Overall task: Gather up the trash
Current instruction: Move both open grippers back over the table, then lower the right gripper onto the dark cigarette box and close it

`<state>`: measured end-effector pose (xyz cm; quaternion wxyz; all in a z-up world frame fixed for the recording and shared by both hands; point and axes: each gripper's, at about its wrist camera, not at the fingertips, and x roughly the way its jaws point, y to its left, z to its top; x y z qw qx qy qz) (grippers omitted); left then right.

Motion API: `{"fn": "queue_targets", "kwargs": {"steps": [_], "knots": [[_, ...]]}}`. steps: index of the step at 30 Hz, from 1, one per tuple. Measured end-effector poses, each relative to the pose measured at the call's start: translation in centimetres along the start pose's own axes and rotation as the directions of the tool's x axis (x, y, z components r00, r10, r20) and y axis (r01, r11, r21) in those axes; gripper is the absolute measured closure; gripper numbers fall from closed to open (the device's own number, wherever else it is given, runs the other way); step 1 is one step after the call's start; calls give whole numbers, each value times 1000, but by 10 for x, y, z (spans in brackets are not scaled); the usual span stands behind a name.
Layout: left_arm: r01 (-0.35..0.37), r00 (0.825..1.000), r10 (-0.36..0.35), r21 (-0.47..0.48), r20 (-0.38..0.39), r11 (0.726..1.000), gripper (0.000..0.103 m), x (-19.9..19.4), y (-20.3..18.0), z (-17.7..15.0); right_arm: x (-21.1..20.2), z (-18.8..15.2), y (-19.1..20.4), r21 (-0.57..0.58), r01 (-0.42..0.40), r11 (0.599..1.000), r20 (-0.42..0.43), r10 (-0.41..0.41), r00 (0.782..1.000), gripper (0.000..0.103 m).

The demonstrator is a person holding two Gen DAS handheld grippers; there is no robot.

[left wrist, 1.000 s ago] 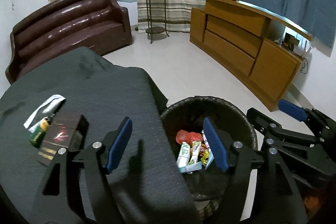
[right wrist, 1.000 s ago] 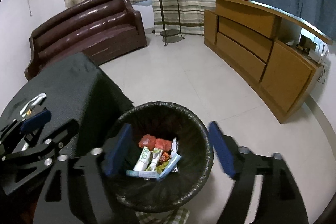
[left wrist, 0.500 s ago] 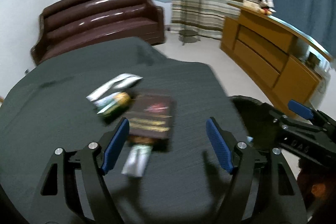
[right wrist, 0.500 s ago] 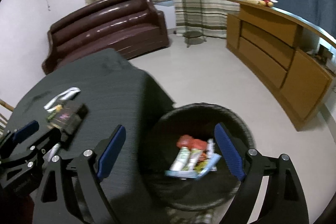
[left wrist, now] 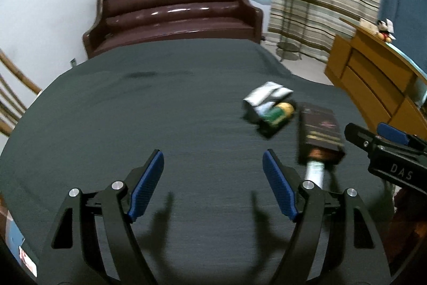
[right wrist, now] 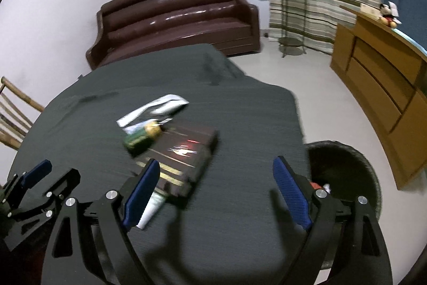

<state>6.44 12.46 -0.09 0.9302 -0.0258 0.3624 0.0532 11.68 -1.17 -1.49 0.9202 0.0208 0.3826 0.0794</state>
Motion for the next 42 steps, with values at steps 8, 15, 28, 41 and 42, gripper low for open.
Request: {"fn": "queue_targets", "kwargs": {"steps": [8,15,28,41,42], "knots": [[-23,1000,22,-60,-7,998,28,3,40,-3,22,9,35,-44,30,999,-40,-32,999,19],[-22,1000,21,-98,-13,995,28,7,61,-3,36,10,41,-49,93,994,-86,-97,992,19],[14,999,-17,-103,-30,995,28,16,56,-4,35,6,40,-39,74,996,-105,-78,991,40],[76,996,-78,-65,-42,995,28,18,20,-4,17,6,22,-27,77,997,-40,-78,996,45],[84,995,-86,-52,-43,995,28,18,14,-4,16,5,20,-26,79,997,-38,-80,996,45]]}}
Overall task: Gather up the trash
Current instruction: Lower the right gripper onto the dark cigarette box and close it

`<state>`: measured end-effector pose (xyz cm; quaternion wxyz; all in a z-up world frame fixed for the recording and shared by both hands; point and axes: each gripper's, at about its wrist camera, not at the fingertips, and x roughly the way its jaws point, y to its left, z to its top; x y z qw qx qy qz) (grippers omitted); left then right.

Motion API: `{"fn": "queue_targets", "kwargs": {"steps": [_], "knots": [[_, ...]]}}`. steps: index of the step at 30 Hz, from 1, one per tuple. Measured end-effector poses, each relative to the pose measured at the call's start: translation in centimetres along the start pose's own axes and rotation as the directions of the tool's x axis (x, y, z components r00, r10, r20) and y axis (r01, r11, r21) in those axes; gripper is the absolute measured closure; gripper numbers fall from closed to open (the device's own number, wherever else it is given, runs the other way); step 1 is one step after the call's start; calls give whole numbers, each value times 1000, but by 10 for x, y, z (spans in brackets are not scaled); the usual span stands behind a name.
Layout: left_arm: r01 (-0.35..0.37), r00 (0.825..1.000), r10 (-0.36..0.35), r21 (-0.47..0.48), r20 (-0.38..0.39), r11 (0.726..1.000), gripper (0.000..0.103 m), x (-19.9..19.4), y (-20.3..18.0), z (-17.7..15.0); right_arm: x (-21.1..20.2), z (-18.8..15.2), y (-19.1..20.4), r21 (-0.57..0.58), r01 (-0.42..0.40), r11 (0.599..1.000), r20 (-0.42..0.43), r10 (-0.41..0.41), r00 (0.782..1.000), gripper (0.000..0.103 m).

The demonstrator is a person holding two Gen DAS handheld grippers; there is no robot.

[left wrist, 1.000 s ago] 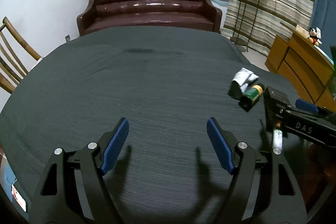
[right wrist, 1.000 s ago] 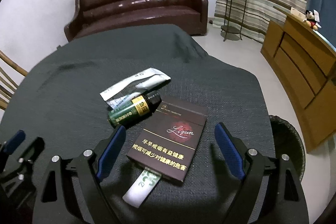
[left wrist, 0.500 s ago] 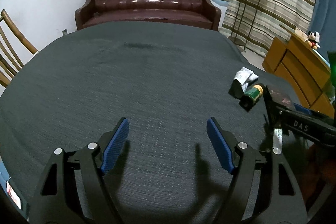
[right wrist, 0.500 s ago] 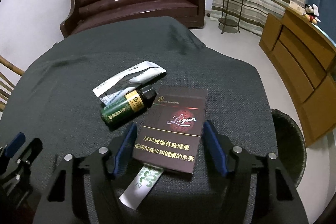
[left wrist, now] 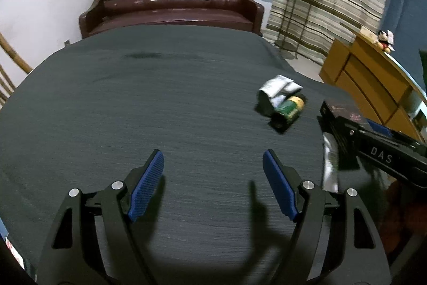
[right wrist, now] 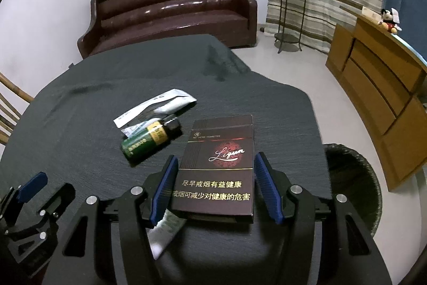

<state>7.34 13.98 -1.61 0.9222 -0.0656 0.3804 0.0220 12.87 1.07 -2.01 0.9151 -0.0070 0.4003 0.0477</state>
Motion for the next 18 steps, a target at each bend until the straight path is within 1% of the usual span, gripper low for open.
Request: {"fn": "queue_targets", "kwargs": {"steps": [4,9,18], "knots": [[18,1000,-17,30,-5,999,28,2,-15,-1,-3,-8,-11,3,5,1000,-11,-5,1000,45],[17,1000,-16,37,-11,999,28,5,-18,-2,1,-20,-21,0,7,1000,-56,-7,998,45],[6,1000,-5,40,-19,999,28,7,-21,-3,8,-16,-26,16,-4,1000,-68,5,998,44]]}}
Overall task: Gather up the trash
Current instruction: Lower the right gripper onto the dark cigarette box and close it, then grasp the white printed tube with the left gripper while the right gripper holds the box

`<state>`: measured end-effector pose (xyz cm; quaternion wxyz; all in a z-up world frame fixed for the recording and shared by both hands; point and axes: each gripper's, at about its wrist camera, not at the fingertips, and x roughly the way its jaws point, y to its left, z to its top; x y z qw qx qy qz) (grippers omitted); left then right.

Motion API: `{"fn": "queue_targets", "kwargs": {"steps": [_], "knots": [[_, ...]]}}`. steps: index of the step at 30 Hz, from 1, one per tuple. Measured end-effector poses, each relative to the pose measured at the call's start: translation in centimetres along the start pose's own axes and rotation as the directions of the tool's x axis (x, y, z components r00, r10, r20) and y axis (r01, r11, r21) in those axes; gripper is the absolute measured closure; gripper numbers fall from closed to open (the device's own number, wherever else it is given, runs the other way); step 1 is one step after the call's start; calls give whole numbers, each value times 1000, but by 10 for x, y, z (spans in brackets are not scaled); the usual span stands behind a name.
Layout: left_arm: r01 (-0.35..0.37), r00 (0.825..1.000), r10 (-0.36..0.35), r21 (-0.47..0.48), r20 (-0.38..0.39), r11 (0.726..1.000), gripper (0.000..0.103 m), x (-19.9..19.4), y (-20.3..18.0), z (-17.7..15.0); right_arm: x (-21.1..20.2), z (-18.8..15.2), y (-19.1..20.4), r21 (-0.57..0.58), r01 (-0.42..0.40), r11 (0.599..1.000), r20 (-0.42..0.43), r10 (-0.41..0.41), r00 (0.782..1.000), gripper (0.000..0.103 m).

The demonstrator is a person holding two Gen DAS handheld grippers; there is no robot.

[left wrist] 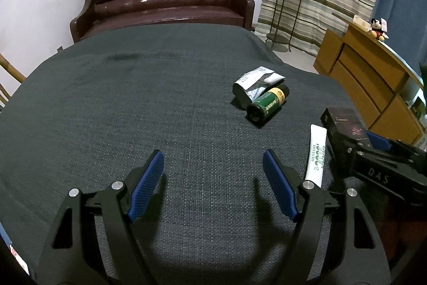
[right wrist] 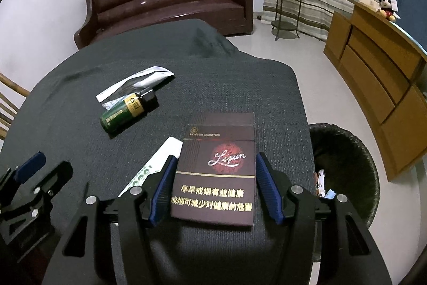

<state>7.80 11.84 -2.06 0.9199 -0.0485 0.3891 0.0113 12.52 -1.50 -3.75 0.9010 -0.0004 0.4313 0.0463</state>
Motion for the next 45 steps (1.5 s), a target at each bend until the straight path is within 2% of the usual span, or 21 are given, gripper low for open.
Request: {"fn": "queue_targets", "kwargs": {"steps": [10,24,33,36,37,39,42,45], "knots": [[29,1000,-28,32,-9,999,28,3,-17,2,1,-4,3,-38,33,999,7,-33,999,48],[95,995,-93,129,-20,987,28,13,-74,9,-20,-7,-35,20,49,999,55,-50,997,48],[108,989,-89,169,-115,980,28,37,-96,13,-23,-8,-55,51,35,998,72,-38,997,48],[113,986,-88,181,-142,977,36,43,-99,13,-21,-9,-61,60,29,998,69,-34,997,48],[119,984,-91,188,-150,975,42,44,-101,12,-21,-10,-61,61,29,998,69,-33,997,48],[116,986,-87,206,-145,972,46,43,-104,10,-21,-11,-63,65,26,998,67,-30,997,48],[126,986,-97,219,-139,967,56,41,-106,9,-19,-12,-64,69,24,997,63,-28,998,48],[136,985,-108,230,-131,964,71,39,-108,8,-19,-13,-65,71,23,997,61,-27,998,48]]}}
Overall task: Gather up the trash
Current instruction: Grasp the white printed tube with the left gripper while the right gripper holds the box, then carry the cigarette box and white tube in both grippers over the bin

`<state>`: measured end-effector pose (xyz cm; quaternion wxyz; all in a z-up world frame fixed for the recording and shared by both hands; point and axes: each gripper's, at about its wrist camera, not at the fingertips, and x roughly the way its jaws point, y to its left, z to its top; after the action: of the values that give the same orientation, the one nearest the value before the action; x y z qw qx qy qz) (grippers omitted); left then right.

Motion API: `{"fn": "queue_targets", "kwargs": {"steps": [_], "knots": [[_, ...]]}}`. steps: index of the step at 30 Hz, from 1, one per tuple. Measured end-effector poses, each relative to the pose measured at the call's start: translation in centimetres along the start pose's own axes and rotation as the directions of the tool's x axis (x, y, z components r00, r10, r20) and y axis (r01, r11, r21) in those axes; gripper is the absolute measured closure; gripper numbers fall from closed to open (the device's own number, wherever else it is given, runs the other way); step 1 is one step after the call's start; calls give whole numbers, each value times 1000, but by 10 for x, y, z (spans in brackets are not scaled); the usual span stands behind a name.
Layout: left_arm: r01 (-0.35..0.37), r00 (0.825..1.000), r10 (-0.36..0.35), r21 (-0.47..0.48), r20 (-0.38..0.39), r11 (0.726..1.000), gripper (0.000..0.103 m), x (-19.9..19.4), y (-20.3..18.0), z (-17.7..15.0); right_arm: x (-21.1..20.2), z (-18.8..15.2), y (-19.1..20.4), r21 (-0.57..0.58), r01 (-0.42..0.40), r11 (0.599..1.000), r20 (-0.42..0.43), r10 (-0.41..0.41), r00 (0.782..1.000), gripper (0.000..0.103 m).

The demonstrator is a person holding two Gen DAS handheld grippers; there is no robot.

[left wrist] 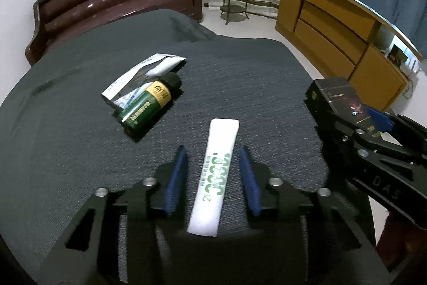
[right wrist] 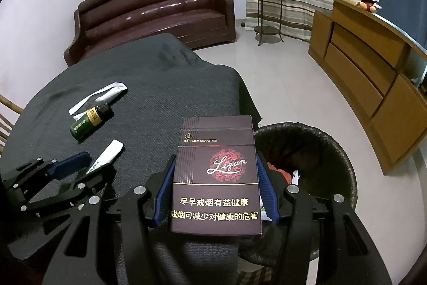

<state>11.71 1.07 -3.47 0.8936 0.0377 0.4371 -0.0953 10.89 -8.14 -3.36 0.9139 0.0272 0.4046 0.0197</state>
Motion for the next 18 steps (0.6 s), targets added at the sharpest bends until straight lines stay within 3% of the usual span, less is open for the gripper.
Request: {"fn": "queue_targets", "kwargs": {"steps": [2,18], "knots": [[14,1000,-14,16,8,1000,83,-1,-3,-1,0,0,0,0,0,1000,-1,0,1000,48],[9,998,-10,22,62,1000,86,-8,-6,-4,0,1,1,1,1,1000,1,-1,1000,48]]}}
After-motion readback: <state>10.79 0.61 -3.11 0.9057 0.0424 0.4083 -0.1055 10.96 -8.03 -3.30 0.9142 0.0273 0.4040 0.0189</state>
